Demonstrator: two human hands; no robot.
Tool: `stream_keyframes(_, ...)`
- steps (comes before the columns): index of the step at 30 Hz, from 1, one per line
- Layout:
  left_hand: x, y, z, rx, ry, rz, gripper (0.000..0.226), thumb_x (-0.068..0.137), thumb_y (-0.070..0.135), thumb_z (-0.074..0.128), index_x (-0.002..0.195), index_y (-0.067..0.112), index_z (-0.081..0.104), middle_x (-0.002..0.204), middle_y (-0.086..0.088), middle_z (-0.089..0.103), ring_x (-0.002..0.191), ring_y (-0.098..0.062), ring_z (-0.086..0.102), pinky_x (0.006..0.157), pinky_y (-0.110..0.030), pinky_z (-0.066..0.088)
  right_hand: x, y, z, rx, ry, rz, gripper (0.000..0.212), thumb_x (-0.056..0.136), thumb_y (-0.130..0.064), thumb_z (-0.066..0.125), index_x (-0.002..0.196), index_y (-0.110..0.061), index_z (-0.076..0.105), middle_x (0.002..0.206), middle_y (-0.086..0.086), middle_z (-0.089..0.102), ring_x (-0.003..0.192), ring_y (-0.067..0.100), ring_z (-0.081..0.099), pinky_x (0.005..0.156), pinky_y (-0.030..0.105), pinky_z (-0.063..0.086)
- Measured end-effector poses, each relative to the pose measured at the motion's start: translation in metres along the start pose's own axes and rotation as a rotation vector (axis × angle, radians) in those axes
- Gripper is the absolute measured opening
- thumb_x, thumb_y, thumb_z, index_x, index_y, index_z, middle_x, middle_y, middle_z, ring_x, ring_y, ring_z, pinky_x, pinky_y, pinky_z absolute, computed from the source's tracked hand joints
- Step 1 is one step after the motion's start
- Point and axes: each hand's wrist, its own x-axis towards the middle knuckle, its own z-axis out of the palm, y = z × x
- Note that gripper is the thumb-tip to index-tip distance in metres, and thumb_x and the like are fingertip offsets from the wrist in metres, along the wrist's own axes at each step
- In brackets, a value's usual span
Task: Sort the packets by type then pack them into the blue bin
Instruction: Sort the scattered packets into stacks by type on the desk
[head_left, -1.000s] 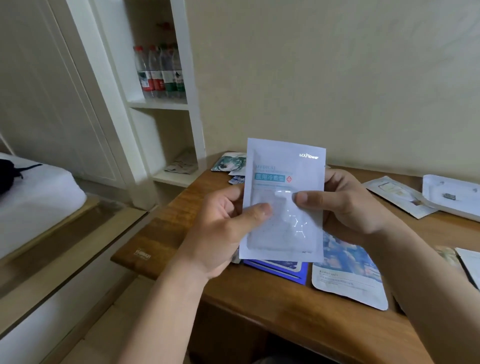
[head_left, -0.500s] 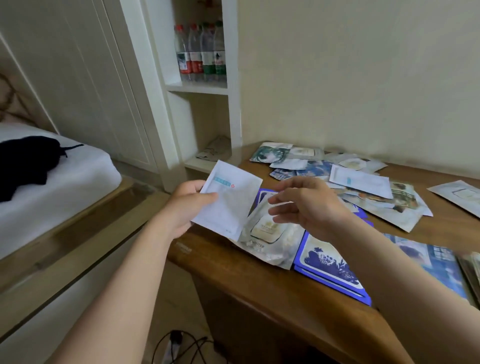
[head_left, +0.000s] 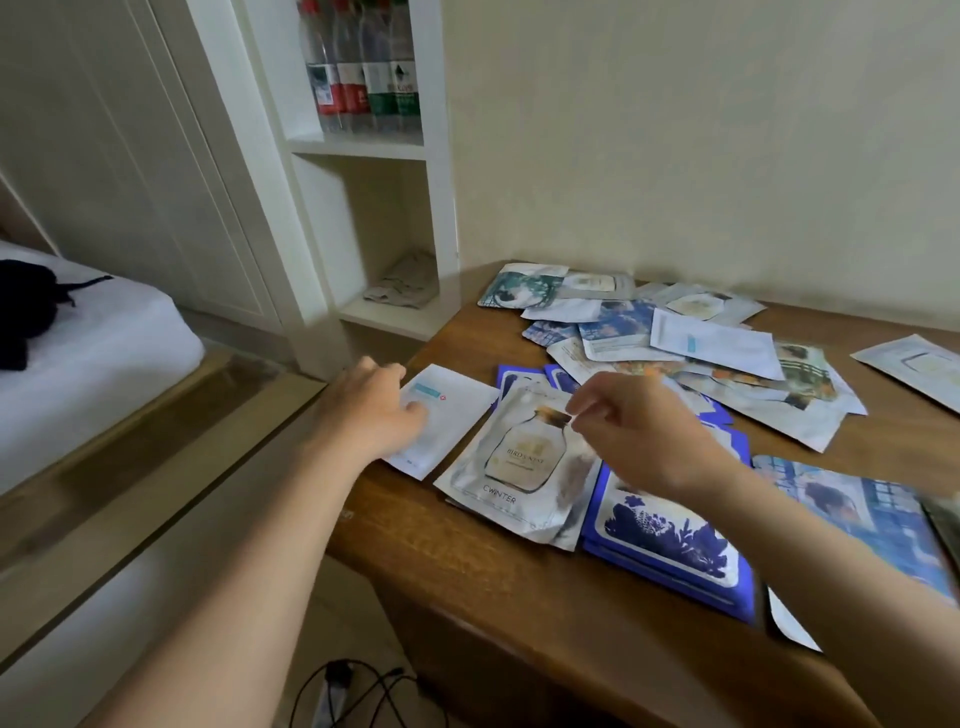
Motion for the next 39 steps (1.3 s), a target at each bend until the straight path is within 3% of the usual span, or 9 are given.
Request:
stream_keyframes(4,-0.014,0.017,0.012,0.012,-0.102,0.207,0.056,0.107,0.042,0.032,0.162,0.038,0.022,0.172,0.002,0.012,0.157,-0.025,0.009,0.126,-0.047,0.014,-0.006,-0.004,0.03,-0.53,-0.181,-0.185,0.053,0.103,-0.046,0.045,0.153,-0.031,0.038,0.162,0.007,0.029,0.149,0.031,0.027,0.12,0.044,0.028)
stream_keyframes(7,-0.023,0.02,0.025,0.069,-0.219,0.204,0.055,0.107,0.049,0.016,0.162,0.045,0.01,0.173,0.003,-0.006,0.158,-0.022,-0.011,0.127,-0.049,-0.004,-0.002,-0.002,0.045,-0.699,-0.361,-0.147,0.063,0.102,-0.063,0.023,0.159,-0.041,0.006,0.17,0.007,-0.006,0.155,0.037,-0.009,0.124,0.059,-0.001)
stream_keyframes(11,-0.032,0.021,0.027,0.069,-0.229,0.166,0.056,0.106,0.05,0.011,0.162,0.044,0.007,0.173,0.001,-0.009,0.158,-0.024,-0.016,0.126,-0.05,-0.009,0.0,0.004,0.048,-0.722,-0.44,-0.127,0.065,0.101,-0.066,0.014,0.159,-0.043,-0.004,0.17,0.006,-0.013,0.155,0.035,-0.015,0.123,0.058,-0.007)
stream_keyframes(16,-0.032,0.024,0.023,0.101,-0.235,0.143,0.057,0.106,0.05,0.013,0.163,0.042,0.008,0.173,0.002,-0.007,0.158,-0.025,-0.014,0.126,-0.053,-0.008,-0.002,0.002,0.045,-0.645,-0.427,-0.14,0.062,0.103,-0.062,0.019,0.16,-0.04,0.008,0.17,0.007,-0.003,0.156,0.034,-0.006,0.124,0.058,-0.003)
stream_keyframes(20,-0.035,0.045,0.011,0.046,-0.171,0.198,0.06,0.106,0.057,0.019,0.163,0.037,0.016,0.173,0.004,0.001,0.159,-0.02,-0.006,0.128,-0.05,-0.001,0.018,0.016,0.019,-0.468,-0.084,-0.116,0.04,0.103,-0.027,0.042,0.141,-0.017,0.052,0.145,0.014,0.049,0.131,0.038,0.05,0.107,0.051,0.043)
stream_keyframes(22,-0.041,0.066,0.011,0.032,-0.189,0.237,0.072,0.102,0.068,0.019,0.164,0.033,0.01,0.173,0.004,0.0,0.159,-0.019,-0.004,0.128,-0.05,0.002,0.04,0.03,-0.004,-0.533,-0.01,-0.055,0.034,0.096,-0.008,0.051,0.127,-0.014,0.062,0.129,0.013,0.058,0.116,0.035,0.059,0.094,0.045,0.052)
stream_keyframes(31,-0.057,0.09,0.041,0.129,-0.265,0.187,0.098,0.091,0.083,0.016,0.162,0.023,-0.015,0.171,-0.003,-0.016,0.157,-0.024,-0.016,0.126,-0.054,-0.006,0.081,0.054,-0.031,-0.602,-0.138,0.019,0.004,0.09,-0.015,0.06,0.091,-0.017,0.064,0.097,0.008,0.065,0.088,0.029,0.062,0.075,0.037,0.056)
stream_keyframes(35,-0.059,0.104,0.021,0.101,-0.182,0.136,0.101,0.091,0.074,0.043,0.164,0.018,0.0,0.168,-0.008,0.024,0.153,-0.031,0.025,0.123,-0.049,0.024,0.076,0.064,-0.038,-0.625,-0.098,0.047,0.008,0.092,-0.02,0.055,0.085,-0.017,0.052,0.089,0.009,0.057,0.078,0.031,0.055,0.065,0.033,0.044)
stream_keyframes(39,-0.047,0.117,0.003,-0.118,-0.287,-0.06,0.112,0.086,0.056,0.072,0.164,0.018,0.001,0.165,-0.009,0.029,0.147,-0.031,0.037,0.11,-0.043,0.041,0.071,0.069,-0.046,-0.536,-0.135,0.104,0.006,0.091,-0.02,0.054,0.086,-0.018,0.056,0.093,0.01,0.061,0.083,0.032,0.057,0.068,0.033,0.047)
